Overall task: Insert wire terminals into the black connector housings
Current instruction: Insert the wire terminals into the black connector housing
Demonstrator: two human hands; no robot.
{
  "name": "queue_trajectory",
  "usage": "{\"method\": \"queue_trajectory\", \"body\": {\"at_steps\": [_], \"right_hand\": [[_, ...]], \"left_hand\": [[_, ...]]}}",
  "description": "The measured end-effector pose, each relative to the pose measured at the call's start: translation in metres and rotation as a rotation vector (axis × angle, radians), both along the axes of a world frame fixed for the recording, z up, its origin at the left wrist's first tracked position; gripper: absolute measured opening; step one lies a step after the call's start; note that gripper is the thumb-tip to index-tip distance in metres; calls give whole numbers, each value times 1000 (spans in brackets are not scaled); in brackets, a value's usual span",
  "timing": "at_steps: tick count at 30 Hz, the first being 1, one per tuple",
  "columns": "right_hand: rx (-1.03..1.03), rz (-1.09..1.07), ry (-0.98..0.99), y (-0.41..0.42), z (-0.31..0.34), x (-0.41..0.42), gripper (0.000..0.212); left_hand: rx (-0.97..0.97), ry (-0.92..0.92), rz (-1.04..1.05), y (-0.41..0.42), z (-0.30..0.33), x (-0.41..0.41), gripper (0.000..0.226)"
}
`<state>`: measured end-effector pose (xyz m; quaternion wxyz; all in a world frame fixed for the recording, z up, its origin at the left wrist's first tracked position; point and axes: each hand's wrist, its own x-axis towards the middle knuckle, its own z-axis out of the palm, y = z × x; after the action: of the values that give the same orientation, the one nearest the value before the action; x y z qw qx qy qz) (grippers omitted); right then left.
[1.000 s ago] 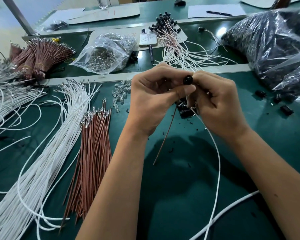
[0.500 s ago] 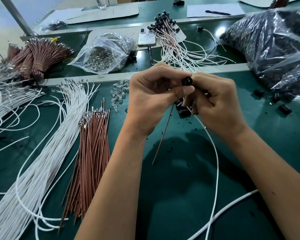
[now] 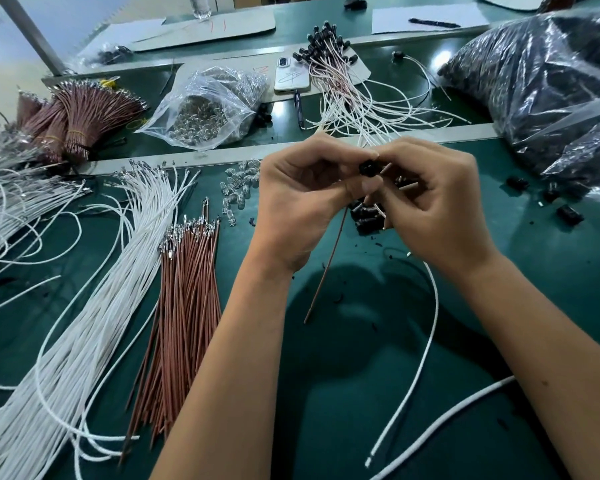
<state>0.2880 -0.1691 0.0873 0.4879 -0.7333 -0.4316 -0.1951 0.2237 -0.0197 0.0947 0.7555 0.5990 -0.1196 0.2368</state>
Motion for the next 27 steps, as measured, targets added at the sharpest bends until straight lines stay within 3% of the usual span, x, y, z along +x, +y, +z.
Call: {"method": "queue_trajectory", "body": {"at_steps": [6, 27], "right_hand": [[40, -8, -36, -1, -2, 1, 16], [-90, -47, -77, 5, -5, -3, 23]], "left_hand": [[25, 53, 27, 0, -3, -2, 32], [-23, 76, 99, -10, -3, -1, 32]]}}
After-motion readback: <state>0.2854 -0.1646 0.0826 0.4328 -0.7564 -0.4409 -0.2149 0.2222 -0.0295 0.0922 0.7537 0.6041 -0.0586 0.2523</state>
